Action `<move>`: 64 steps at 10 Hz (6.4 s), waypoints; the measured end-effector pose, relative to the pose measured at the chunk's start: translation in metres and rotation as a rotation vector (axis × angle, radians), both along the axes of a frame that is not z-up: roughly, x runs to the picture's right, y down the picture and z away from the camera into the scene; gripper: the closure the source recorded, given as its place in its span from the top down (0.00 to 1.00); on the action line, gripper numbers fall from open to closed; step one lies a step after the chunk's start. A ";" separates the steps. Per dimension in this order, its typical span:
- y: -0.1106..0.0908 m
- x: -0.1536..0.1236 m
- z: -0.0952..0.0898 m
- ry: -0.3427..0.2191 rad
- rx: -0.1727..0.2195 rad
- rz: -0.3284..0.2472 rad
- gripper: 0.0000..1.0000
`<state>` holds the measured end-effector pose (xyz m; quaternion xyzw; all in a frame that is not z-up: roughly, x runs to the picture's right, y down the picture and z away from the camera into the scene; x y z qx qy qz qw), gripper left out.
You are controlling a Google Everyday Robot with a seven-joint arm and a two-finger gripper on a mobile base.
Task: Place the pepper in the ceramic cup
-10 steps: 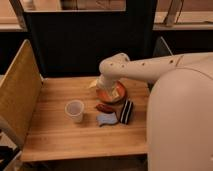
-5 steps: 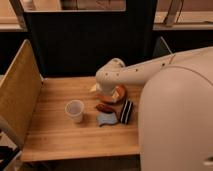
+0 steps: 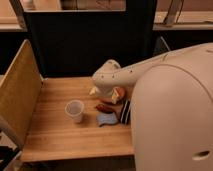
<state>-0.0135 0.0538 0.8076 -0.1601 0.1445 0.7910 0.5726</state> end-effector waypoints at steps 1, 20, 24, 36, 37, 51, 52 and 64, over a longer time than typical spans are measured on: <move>0.005 -0.001 0.004 -0.010 -0.008 -0.002 0.80; 0.054 0.002 0.067 -0.302 -0.056 -0.330 0.80; 0.069 -0.009 0.082 -0.376 -0.092 -0.338 0.80; 0.073 -0.033 0.092 -0.502 -0.110 -0.320 0.60; 0.072 -0.033 0.092 -0.502 -0.107 -0.323 0.56; 0.040 0.023 0.096 -0.225 -0.024 -0.421 0.78; 0.034 0.032 0.093 -0.171 -0.007 -0.427 0.78; 0.046 0.000 0.064 -0.174 -0.001 -0.442 0.78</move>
